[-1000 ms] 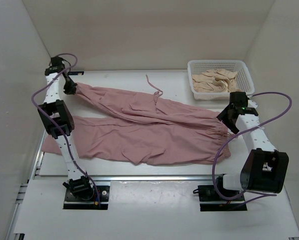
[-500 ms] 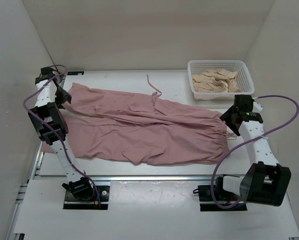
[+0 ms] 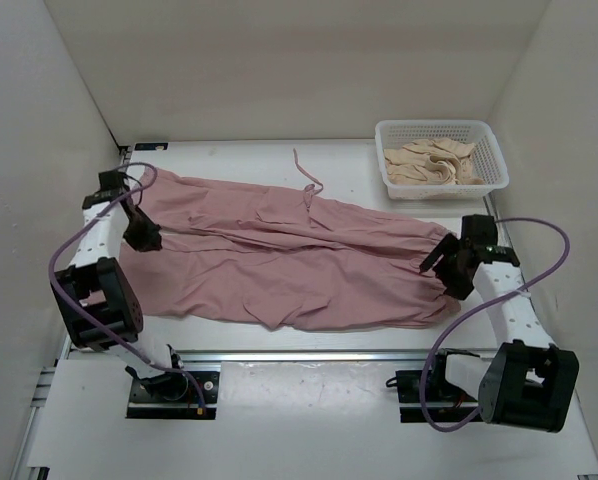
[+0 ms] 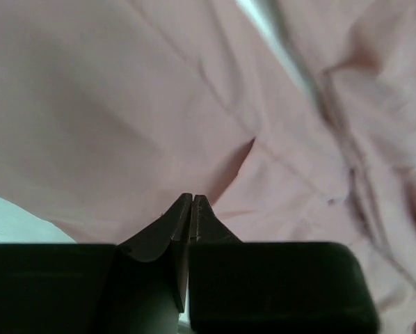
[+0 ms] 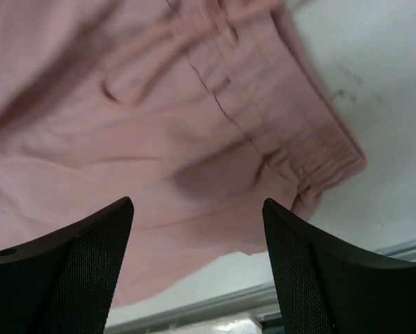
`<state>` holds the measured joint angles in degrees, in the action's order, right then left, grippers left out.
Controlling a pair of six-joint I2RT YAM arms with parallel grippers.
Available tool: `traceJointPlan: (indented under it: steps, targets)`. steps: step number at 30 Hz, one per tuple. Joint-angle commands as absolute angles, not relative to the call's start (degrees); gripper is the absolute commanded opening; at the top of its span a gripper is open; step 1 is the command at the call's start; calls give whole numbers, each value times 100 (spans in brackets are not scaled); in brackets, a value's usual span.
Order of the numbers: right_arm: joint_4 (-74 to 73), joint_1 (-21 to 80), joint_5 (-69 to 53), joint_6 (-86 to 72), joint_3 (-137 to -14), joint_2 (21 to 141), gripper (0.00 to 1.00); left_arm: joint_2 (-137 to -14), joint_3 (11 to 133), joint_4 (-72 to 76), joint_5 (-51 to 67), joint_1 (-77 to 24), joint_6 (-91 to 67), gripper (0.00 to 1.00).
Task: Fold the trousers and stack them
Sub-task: Flatten the trousers out
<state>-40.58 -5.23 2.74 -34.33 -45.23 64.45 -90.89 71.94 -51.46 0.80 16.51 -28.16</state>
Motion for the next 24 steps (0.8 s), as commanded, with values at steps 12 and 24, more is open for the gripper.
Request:
traceJointPlan:
  steps: [12, 24]
  targets:
    - [-3516, -711, 289, -4570, -4508, 8296, 80, -11063, 7592, -4702, 500, 1485, -2637, 21]
    - [-3734, -905, 694, -4711, -5756, 8879, 78, -12401, 10508, -5720, 642, 1257, -2356, 27]
